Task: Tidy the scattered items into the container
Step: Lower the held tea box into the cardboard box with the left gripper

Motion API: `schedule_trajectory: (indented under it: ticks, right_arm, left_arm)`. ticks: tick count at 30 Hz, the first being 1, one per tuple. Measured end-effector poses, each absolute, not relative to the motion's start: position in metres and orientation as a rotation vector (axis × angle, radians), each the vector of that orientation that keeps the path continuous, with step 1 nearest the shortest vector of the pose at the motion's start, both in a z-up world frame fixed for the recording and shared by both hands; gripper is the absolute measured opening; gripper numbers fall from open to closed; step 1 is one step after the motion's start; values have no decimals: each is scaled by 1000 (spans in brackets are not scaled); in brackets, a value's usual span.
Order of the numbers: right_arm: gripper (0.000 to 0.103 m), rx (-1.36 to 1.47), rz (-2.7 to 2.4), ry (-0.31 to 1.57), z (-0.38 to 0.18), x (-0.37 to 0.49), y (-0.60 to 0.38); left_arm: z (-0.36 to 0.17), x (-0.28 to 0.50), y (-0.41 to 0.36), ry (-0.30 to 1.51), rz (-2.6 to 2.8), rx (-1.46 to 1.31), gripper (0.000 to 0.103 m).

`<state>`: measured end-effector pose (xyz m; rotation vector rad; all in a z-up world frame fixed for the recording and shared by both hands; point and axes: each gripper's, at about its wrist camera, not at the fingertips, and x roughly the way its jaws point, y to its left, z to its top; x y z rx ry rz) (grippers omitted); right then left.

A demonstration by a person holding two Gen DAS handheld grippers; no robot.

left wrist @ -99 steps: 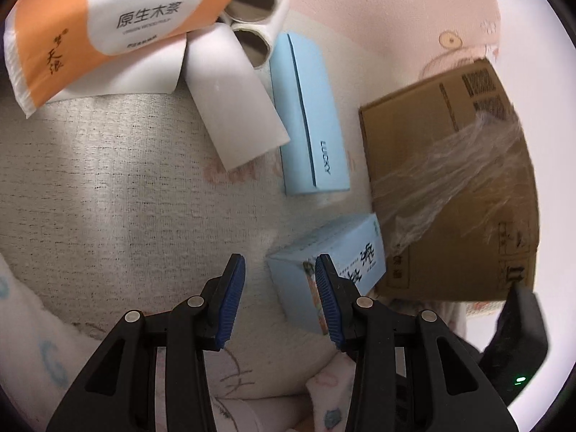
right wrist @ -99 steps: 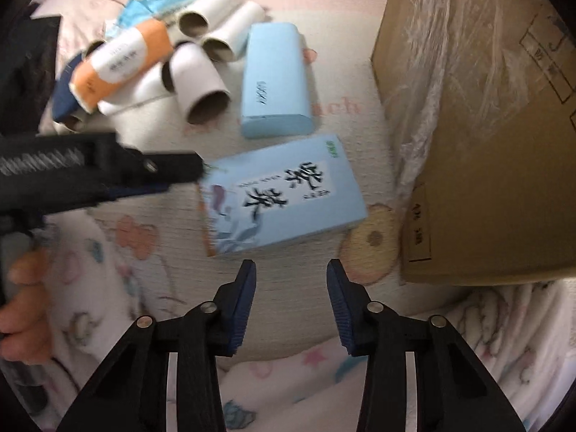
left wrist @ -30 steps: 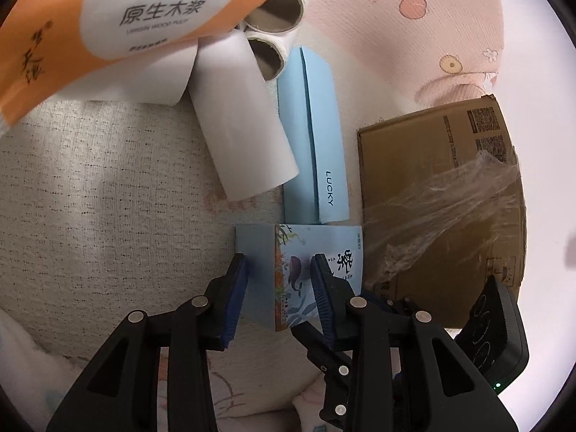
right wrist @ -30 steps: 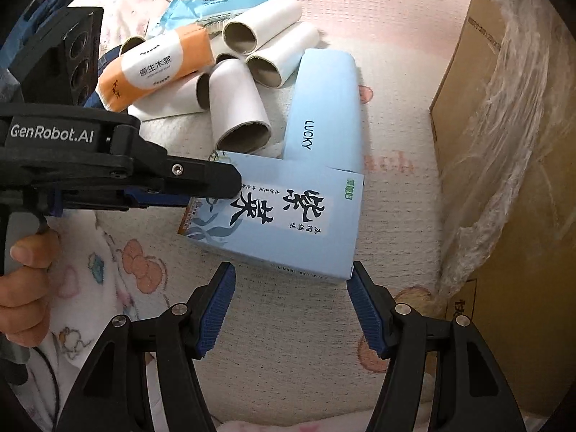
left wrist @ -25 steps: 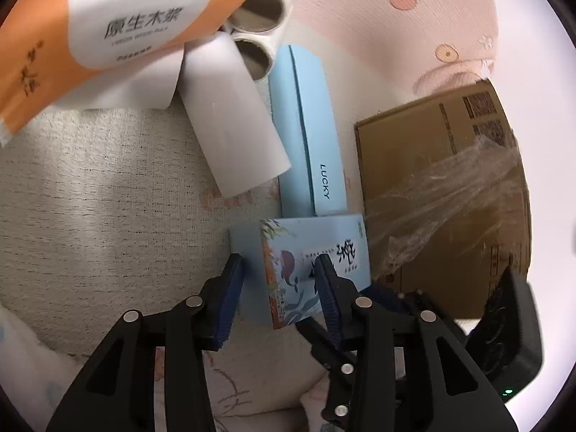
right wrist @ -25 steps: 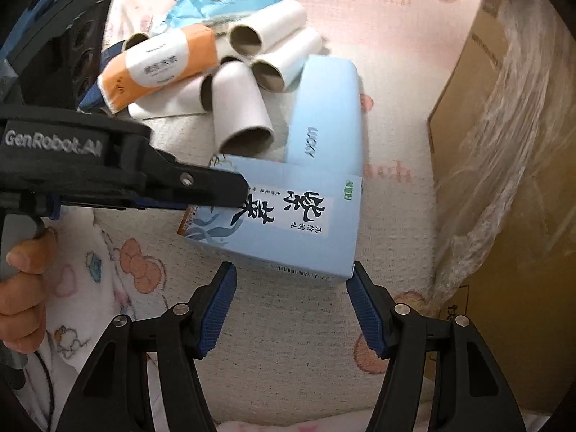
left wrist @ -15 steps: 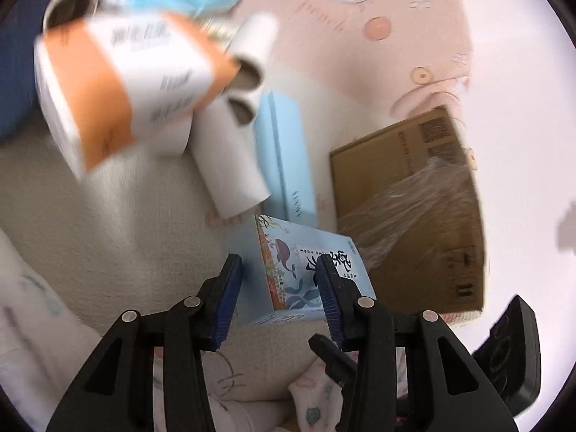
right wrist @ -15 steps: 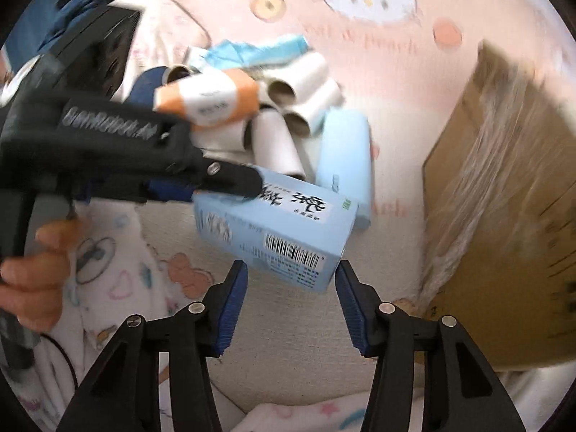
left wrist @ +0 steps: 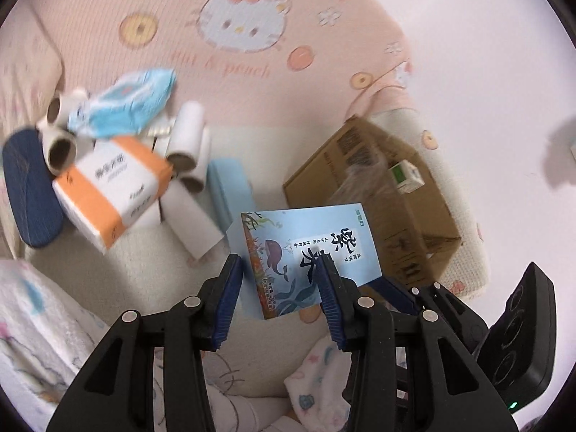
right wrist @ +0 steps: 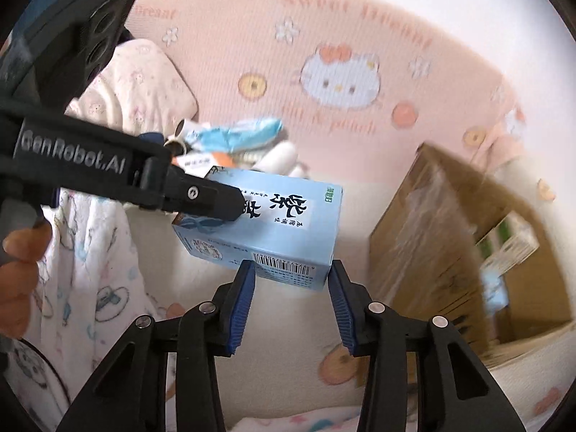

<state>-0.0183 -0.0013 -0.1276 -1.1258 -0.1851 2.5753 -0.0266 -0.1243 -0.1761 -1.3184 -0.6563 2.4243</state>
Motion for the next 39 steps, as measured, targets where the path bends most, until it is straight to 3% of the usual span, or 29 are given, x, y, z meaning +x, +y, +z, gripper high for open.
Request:
schedule_trajectory:
  ticks: [6,12,21,39]
  right_arm:
    - [36,-1027,2570,-178,-107,-10,6]
    - [36,-944,2515,-328,-89,-6,17]
    - [36,-863,2469,-243,-66,20,62]
    - [36,-951,2332,-136,-62,67,174]
  left_arm:
    - [-142,-27,-104,-574,2474,-1252,46]
    - [-113,-33,-78,-489,2482,-1200,46]
    - [-86,-47,-20,-317,2467,-1137,46]
    - [-105,-115,93,-300,2244,-1199,47]
